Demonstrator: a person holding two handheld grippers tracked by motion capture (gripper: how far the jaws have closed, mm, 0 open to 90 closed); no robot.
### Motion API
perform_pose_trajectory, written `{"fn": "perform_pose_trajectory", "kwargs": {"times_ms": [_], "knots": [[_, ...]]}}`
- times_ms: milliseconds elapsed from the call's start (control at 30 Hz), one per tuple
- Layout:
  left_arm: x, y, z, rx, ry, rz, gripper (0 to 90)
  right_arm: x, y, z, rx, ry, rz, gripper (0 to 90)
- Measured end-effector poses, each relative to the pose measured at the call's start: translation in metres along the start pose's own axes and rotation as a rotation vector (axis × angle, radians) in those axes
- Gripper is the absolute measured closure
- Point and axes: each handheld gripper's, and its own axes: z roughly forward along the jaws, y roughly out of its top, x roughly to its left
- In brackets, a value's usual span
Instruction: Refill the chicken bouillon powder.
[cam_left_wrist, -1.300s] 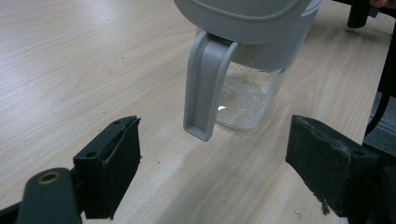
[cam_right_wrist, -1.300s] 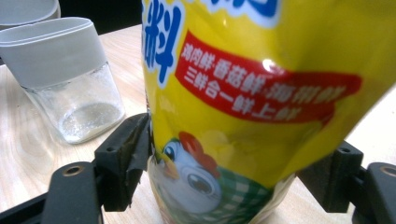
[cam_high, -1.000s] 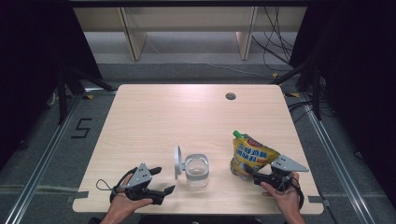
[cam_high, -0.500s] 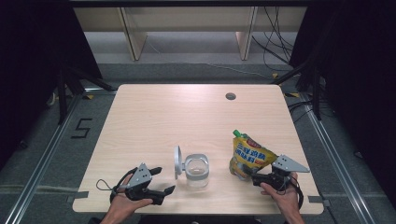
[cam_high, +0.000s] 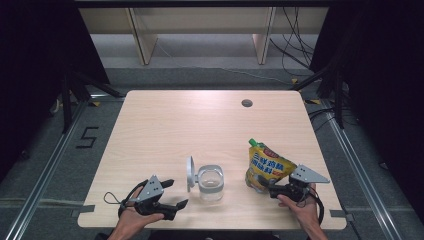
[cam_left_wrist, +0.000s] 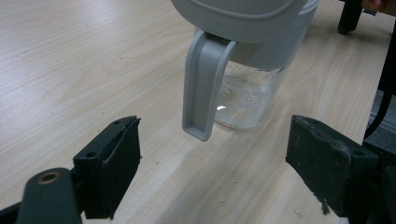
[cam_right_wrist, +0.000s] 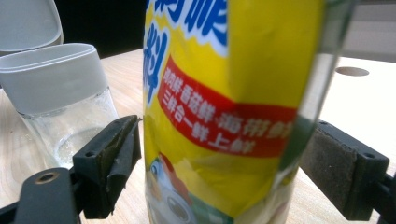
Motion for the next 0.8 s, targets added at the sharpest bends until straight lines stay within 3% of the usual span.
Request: {"fn": "perform_pose_trajectory", "kwargs": {"times_ms": [100,133,233,300,367,467,533,633,700,767,800], "knots": [[-0.001,0.0,0.0,-0.002,0.002,-0.029,17.0,-0.001,-0.002,0.002,0.007,-0.01,0.015,15.9],[-0.001,0.0,0.0,-0.001,0.0,-0.021,16.9,0.0,-0.002,0.002,0.017,-0.013,0.033,15.9],[-0.001,0.0,0.0,0.002,-0.003,-0.03,16.9,-0.002,-0.003,0.005,0.022,-0.009,-0.006,15.9],[0.0,0.0,-0.001,0.015,0.005,-0.008,16.9,0.0,-0.002,0.007,0.022,0.003,0.009,16.3],[-0.002,0.0,0.0,-0.008,0.001,-0.031,16.9,0.0,-0.002,0.009,0.02,0.002,0.004,16.6],[-0.001,0.0,-0.001,-0.001,0.001,-0.023,17.0,0.0,-0.002,0.008,0.023,-0.004,-0.004,19.8],[0.0,0.0,0.001,-0.007,-0.003,-0.006,16.9,-0.001,-0.002,0.01,0.017,0.022,-0.005,24.4],[0.0,0.0,0.0,0.002,0.001,0.002,16.9,-0.001,-0.002,0.011,0.013,0.024,0.005,26.5],[0.0,0.0,0.0,-0.007,-0.006,-0.008,16.9,-0.002,-0.001,0.011,0.0,0.02,-0.009,27.3],[-0.002,0.0,0.0,-0.005,0.006,-0.037,17.0,0.002,0.001,0.009,0.021,0.008,0.02,30.6],[-0.001,0.0,0.0,-0.009,-0.001,-0.031,17.0,0.002,0.002,0.008,0.019,0.002,0.002,32.2]]}}
